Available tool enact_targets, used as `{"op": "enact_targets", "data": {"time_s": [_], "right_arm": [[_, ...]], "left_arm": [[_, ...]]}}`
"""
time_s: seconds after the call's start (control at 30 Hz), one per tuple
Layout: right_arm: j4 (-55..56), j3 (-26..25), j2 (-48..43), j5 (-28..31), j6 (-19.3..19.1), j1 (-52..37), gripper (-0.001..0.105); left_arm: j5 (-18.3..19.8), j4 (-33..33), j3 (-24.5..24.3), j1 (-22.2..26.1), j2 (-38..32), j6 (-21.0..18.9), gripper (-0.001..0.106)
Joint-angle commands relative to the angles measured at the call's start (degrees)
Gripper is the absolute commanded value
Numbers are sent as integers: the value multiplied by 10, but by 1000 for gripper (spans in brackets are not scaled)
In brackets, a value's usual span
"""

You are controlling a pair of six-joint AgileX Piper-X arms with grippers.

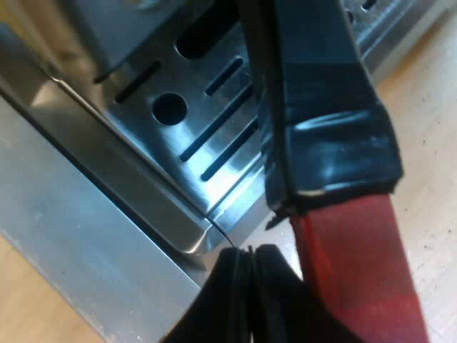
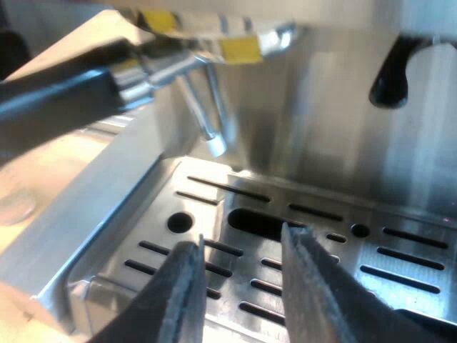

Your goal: Put the handle in the coffee machine

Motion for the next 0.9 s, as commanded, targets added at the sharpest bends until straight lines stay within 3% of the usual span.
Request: {"op": "enact_targets", "data": {"time_s": [0.03, 0.23, 0.47, 0.6, 0.67, 0.8, 0.9], "right_arm": [[63, -3, -44, -40, 4, 1, 31], [188, -3, -122, -74, 59, 1, 31], [270, -3, -203, -77, 60, 1, 31], [284, -3, -231, -77, 60, 1, 31], [285, -3, -237, -77, 60, 1, 31], [285, -3, -245, -77, 60, 1, 31], [287, -3, -245, -77, 60, 1, 31]], "left_arm": [[5, -2, 17, -26, -25, -11, 1], [-10, -14, 22, -84, -29, -51, 1], [-10, -35, 22, -138, -29, -111, 1], [-38, -61, 22, -189, -29, -153, 1], [-40, -79, 22, -212, -29, -154, 1], [-90, -129, 22, -271, -29, -151, 1], [-90, -138, 22, -284, -29, -134, 1]]}}
